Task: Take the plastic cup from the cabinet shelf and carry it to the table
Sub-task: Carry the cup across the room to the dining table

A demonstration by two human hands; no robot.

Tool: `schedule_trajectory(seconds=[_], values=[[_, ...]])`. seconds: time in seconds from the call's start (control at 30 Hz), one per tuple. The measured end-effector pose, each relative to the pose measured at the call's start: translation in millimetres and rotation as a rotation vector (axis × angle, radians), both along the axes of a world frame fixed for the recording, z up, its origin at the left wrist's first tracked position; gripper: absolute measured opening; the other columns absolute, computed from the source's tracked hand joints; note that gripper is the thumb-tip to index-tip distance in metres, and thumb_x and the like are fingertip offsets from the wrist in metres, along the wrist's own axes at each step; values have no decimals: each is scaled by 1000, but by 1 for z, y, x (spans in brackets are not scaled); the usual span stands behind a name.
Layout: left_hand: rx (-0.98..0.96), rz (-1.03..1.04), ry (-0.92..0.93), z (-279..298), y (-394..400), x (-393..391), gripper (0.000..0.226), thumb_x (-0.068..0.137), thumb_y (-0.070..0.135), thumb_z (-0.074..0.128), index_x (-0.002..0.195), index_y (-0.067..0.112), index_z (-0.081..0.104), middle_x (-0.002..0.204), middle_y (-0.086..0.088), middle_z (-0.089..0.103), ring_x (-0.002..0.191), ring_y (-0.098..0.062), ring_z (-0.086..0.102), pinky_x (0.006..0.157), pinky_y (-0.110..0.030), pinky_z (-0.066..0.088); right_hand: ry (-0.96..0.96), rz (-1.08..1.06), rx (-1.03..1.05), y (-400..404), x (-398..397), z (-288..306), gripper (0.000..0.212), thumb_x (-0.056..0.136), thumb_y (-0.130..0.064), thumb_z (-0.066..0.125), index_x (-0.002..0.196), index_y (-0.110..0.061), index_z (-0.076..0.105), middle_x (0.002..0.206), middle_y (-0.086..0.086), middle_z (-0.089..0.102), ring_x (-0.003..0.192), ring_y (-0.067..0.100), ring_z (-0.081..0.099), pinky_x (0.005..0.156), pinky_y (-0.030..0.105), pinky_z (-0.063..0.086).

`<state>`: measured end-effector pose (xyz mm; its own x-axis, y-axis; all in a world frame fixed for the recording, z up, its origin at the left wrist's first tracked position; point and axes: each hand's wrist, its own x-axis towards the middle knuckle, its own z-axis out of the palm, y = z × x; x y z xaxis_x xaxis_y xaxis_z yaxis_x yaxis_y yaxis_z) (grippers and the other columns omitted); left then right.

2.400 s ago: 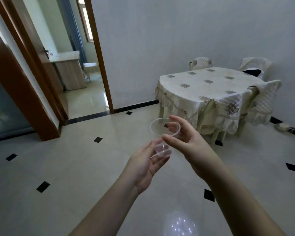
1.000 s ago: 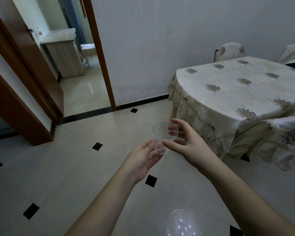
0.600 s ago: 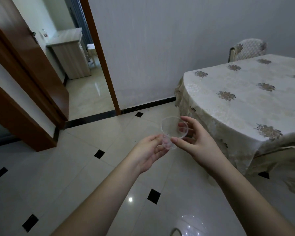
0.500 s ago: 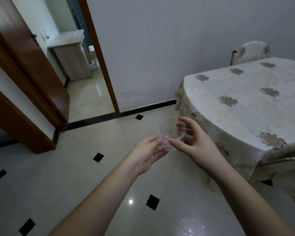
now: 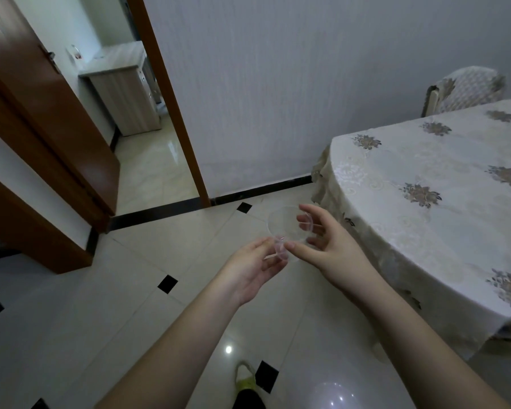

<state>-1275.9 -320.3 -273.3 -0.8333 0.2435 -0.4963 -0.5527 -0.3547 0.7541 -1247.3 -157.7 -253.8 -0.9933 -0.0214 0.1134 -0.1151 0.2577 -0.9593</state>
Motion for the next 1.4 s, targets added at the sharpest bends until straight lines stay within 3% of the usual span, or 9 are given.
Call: schedule_trajectory(seconds=[0.23,0.4,0.57,0.73,0.87,0.97,1.13,1.23,1.4], values=[[2,73,13,-15,-45,-101,20,87,16,67,103,4,72,83,-11,73,83,-22,67,81,-34,59,-23,84,25,-42,-111,1,73,69,-48,78,133,-40,46,124,-14,57,112,-9,52,89,20,48],[32,65,25,-17,-81,-174,33,73,24,79,102,9,75,88,-11,76,79,-19,72,74,-30,57,-32,104,52,-75,-184,10,81,66,-54,77,137,-36,43,128,-13,56,117,-2,52,95,24,47],[35,58,1,-21,-88,-235,24,84,17,69,106,7,72,93,-10,78,82,-19,72,72,-28,58,-9,61,68,-86,-237,6,71,74,-37,78,137,-34,44,127,-12,55,114,-7,51,93,18,47],[52,-3,-7,-26,-72,-289,28,88,14,63,113,4,65,90,-8,78,79,-18,73,78,-31,60,-33,27,80,-70,-287,-3,71,76,-35,78,137,-33,43,128,-13,55,115,-8,51,94,19,47],[49,3,-44,-33,-48,-341,30,89,13,63,116,1,64,83,-7,78,88,-23,63,84,-35,56,-31,11,72,-47,-336,-13,68,76,-33,78,136,-34,45,126,-13,56,115,-6,51,93,20,48],[30,10,-54,-31,-23,-380,28,90,15,63,114,0,67,91,-10,76,93,-26,62,90,-37,54,-37,10,60,-22,-378,-16,69,75,-34,79,135,-32,46,126,-11,56,115,-5,52,92,20,47],[-5,-11,-47,-24,22,-445,31,89,19,65,112,-2,67,101,-16,66,96,-28,61,87,-36,55,-36,-1,23,22,-437,-11,79,66,-49,76,136,-30,46,124,-15,56,114,-11,51,87,8,44],[1,-9,-48,-25,42,-479,26,91,20,62,108,1,69,99,-16,67,95,-28,62,87,-36,56,-45,8,30,45,-471,-10,78,64,-53,74,134,-34,46,124,-16,57,116,-9,51,90,13,46],[12,-29,-66,-33,57,-528,16,89,17,65,96,6,74,93,-14,67,87,-25,64,83,-33,57,-62,5,-3,60,-517,-19,69,73,-34,80,134,-33,47,123,-16,57,115,-8,51,90,12,46]])
